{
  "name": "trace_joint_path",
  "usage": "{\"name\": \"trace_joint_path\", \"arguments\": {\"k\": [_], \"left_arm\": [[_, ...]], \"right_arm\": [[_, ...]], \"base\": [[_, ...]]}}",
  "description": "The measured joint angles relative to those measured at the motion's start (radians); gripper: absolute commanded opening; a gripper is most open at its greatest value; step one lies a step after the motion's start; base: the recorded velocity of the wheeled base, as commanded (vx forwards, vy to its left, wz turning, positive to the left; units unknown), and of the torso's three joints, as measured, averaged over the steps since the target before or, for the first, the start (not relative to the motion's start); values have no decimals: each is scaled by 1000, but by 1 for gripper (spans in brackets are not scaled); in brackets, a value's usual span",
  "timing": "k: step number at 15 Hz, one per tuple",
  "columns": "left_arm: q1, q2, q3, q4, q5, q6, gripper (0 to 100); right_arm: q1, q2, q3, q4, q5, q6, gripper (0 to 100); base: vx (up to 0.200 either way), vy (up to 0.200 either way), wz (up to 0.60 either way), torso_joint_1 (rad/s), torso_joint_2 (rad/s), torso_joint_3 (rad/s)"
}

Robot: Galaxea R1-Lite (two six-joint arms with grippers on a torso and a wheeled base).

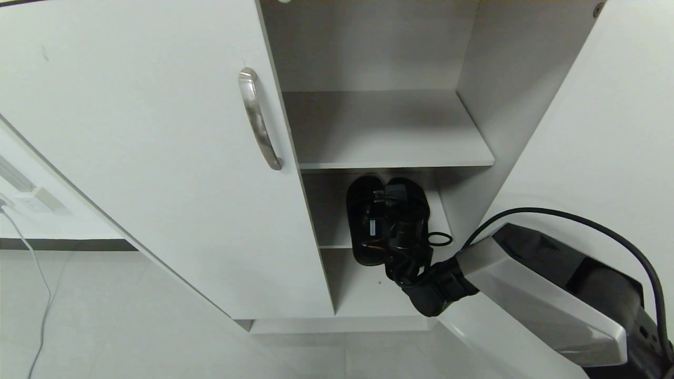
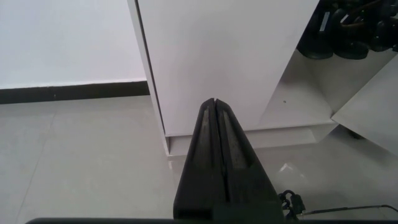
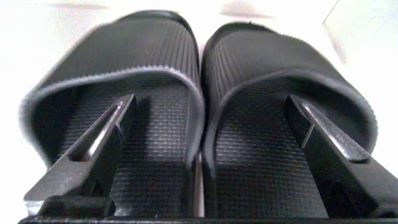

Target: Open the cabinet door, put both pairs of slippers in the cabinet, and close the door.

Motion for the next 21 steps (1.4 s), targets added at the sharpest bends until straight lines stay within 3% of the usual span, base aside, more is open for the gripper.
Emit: {"name": "trace_joint_path", "arguments": {"k": [11, 13, 21], "left_arm": [[0, 0, 0, 0, 0, 1, 0], [0, 0, 0, 0, 0, 1, 0], [0, 0, 0, 0, -1, 1, 0]], "right_arm": [[99, -201, 550, -347, 1, 0, 100], [106, -213, 582, -353, 2, 0, 100], [116, -225, 599, -349, 2, 0, 100]], "base": [[0, 0, 0, 0, 0, 0], [0, 0, 0, 0, 0, 0], [-200, 0, 0, 2, 2, -1]]}}
